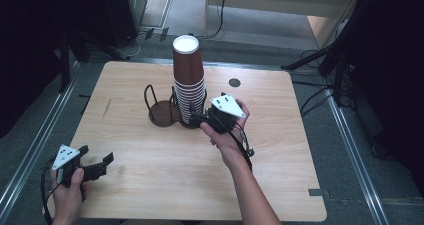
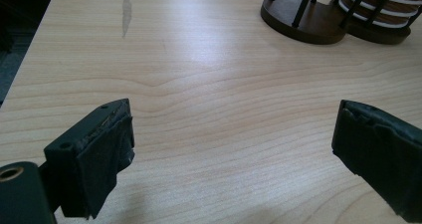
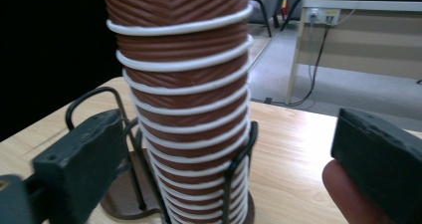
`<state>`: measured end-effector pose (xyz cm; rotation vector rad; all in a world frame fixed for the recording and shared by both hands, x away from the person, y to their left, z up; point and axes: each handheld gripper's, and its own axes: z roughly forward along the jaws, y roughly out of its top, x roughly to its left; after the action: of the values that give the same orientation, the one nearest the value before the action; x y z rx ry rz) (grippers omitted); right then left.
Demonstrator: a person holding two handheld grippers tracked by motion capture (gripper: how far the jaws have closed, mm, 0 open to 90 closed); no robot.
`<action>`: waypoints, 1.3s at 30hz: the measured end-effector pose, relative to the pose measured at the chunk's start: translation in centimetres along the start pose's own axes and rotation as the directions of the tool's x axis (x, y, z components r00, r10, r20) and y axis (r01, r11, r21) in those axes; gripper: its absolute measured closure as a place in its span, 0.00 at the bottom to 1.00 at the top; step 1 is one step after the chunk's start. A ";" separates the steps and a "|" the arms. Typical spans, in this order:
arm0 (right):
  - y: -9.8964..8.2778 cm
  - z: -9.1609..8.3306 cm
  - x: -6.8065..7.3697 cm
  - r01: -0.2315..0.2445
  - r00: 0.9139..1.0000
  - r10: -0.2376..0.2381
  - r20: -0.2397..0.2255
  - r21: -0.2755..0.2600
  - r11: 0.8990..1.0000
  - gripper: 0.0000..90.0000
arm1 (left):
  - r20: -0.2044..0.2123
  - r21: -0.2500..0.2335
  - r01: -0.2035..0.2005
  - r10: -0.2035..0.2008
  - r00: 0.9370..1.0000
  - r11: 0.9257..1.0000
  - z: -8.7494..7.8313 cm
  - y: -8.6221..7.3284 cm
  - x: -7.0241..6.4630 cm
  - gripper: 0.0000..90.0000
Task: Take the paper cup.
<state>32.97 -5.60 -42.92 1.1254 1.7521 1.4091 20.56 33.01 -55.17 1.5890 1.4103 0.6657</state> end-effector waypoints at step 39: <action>4.1 3.9 1.6 -0.043 0.999 0.039 -0.033 -0.115 0.992 0.00 | 0.006 -0.004 0.006 -0.006 1.000 1.000 0.0 0.0 0.0 0.04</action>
<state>36.57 -2.22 -39.79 1.0889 1.6544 1.5397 20.57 33.05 -55.18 1.5825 1.4082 0.6594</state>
